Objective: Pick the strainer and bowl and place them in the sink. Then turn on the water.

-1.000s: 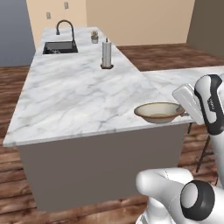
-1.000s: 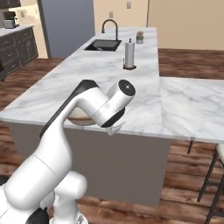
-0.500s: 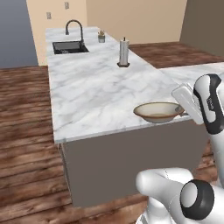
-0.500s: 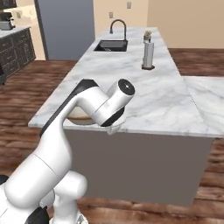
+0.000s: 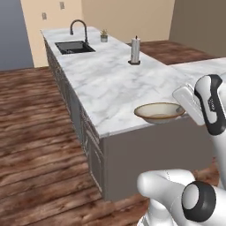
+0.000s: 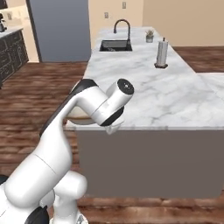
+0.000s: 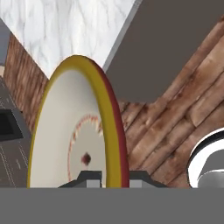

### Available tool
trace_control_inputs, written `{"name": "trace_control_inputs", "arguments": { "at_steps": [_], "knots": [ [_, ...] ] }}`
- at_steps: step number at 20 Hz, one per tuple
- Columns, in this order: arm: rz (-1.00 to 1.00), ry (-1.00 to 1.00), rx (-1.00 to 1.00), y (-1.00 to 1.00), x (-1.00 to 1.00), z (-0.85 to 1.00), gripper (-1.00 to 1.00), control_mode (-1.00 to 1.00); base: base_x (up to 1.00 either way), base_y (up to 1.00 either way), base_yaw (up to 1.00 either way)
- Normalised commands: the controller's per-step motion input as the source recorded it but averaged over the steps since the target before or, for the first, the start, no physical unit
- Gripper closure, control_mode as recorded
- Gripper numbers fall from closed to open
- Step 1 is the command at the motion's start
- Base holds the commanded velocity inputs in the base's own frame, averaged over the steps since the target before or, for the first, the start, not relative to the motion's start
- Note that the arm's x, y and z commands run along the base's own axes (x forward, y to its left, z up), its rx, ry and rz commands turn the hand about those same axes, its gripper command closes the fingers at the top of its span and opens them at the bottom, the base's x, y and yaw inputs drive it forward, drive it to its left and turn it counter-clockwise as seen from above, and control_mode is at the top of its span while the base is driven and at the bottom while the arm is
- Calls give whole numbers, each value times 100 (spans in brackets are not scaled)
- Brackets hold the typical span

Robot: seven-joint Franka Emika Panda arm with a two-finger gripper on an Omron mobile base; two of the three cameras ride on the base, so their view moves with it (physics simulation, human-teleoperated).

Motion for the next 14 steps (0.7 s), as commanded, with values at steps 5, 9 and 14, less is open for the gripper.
{"name": "trace_control_inputs", "arguments": {
  "at_steps": [5,9,14],
  "knots": [
    [0,0,0,0,0,0,100,100,18,100,-38],
    [0,0,0,0,0,0,100,100,30,100,-51],
    [0,0,0,0,0,0,100,100,38,100,-58]
  ]
}}
